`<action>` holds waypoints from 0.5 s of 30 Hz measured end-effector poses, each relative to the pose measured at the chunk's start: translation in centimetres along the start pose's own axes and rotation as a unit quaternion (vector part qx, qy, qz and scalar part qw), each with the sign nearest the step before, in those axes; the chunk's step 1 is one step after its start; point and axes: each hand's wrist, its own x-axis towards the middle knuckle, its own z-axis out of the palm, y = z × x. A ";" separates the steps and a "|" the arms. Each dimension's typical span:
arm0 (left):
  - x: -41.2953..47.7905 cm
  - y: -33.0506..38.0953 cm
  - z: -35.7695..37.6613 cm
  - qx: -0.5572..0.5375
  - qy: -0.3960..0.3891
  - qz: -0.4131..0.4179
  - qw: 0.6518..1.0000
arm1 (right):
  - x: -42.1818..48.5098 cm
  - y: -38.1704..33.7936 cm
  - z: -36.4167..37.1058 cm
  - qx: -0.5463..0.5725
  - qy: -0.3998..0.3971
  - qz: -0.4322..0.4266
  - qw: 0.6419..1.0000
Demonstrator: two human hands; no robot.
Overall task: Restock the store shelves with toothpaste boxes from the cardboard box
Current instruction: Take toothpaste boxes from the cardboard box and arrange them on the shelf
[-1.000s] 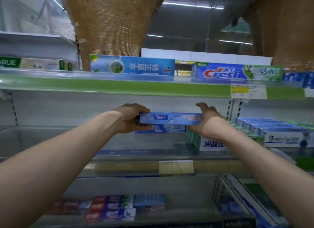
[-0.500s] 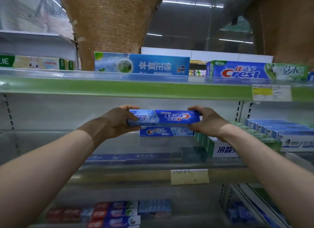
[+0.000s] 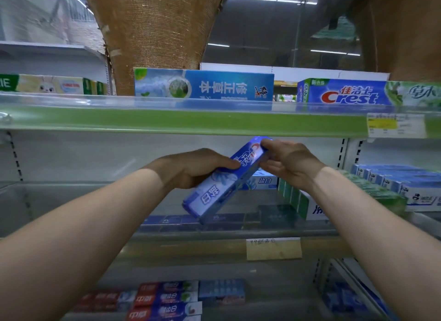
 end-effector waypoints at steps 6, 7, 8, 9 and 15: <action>1.6 -0.5 0.4 -0.285 0.073 0.040 0.955 | -2.3 1.5 2.0 -0.142 -0.188 0.075 0.969; 1.7 -0.8 0.2 -0.282 0.072 0.041 0.956 | -2.3 1.5 2.1 -0.187 -0.185 0.054 0.963; 1.8 -1.1 -0.1 -0.270 0.075 0.041 0.959 | -2.0 1.4 2.0 -0.245 -0.173 0.025 0.954; 1.7 -1.3 -0.5 -0.256 0.086 0.044 0.962 | -1.8 1.2 1.6 -0.318 -0.162 -0.009 0.934; 1.0 -2.2 -4.2 -0.119 0.172 0.099 0.973 | -0.2 0.1 -0.6 -0.510 -0.157 -0.081 0.842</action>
